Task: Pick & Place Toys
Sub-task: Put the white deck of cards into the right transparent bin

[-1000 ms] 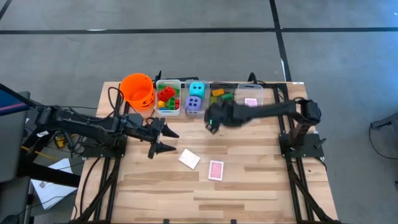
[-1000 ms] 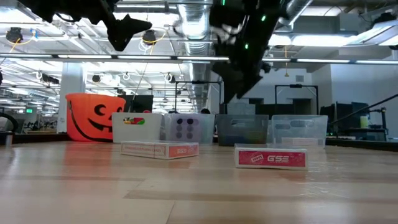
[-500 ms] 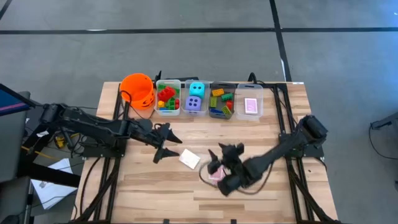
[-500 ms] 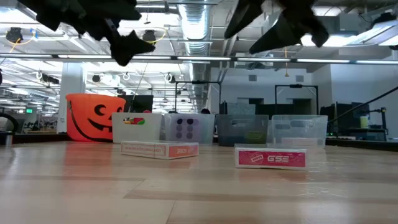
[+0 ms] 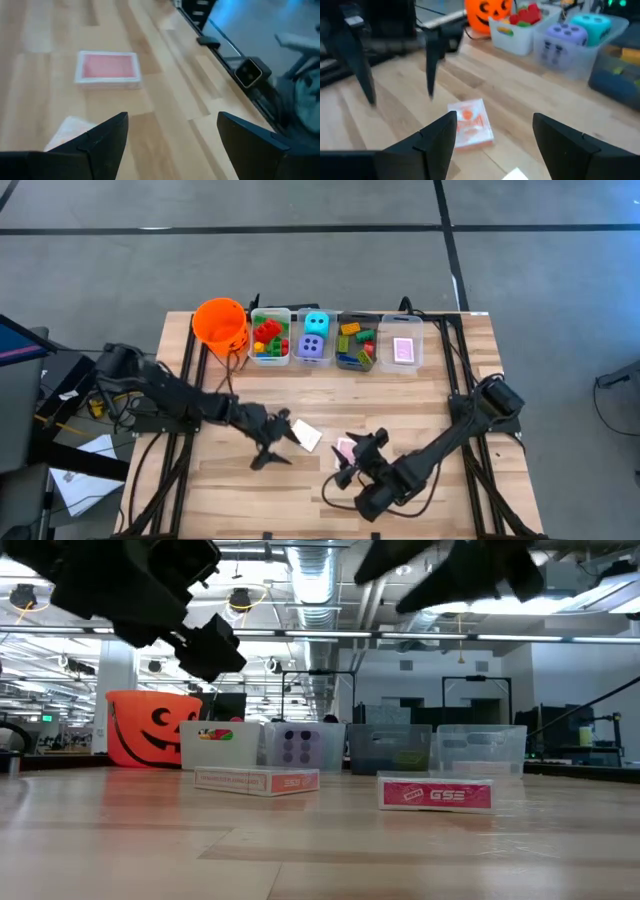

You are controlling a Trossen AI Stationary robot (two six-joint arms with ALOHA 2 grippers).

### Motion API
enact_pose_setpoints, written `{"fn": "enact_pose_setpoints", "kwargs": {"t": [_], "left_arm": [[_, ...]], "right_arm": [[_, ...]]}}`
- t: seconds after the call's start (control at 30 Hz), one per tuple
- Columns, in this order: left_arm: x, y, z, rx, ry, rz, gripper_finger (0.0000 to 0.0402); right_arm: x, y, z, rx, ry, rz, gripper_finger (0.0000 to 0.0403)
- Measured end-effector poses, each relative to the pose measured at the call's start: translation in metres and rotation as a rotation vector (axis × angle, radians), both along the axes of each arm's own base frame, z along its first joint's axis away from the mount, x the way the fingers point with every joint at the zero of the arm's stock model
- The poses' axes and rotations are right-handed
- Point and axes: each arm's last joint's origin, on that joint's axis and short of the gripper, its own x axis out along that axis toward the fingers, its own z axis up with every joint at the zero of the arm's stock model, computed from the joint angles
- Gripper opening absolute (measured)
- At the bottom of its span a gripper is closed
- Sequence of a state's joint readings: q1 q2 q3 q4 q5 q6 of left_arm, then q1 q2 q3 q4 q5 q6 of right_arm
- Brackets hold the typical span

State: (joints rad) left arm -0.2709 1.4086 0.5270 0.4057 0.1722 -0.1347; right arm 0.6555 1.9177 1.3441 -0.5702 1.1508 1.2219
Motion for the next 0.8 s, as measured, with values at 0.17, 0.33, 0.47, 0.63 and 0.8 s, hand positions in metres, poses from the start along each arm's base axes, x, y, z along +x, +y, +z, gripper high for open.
{"fn": "enact_pose_setpoints", "kwargs": {"t": [0.17,0.33,0.47,0.63,0.8], "left_arm": [[0.007,-0.01,-0.022,0.159,-0.025,0.024,0.0287],[0.009,0.0,-0.032,0.393,-0.014,0.124,0.0264],[0.011,0.009,-0.033,0.447,-0.002,0.154,0.0256],[0.006,0.013,-0.04,0.555,0.058,0.061,0.0264],[0.0,0.014,-0.047,0.593,0.139,-0.007,0.0286]], "right_arm": [[-0.003,0.0,0.016,-0.046,0.004,0.027,0.0255],[-0.003,-0.001,0.016,-0.092,0.046,0.049,0.0255],[-0.003,-0.001,0.016,-0.078,0.059,0.061,0.0255],[-0.003,-0.001,0.016,-0.077,0.058,0.061,0.0255],[-0.003,-0.001,0.016,-0.075,0.058,0.062,0.0255]]}}
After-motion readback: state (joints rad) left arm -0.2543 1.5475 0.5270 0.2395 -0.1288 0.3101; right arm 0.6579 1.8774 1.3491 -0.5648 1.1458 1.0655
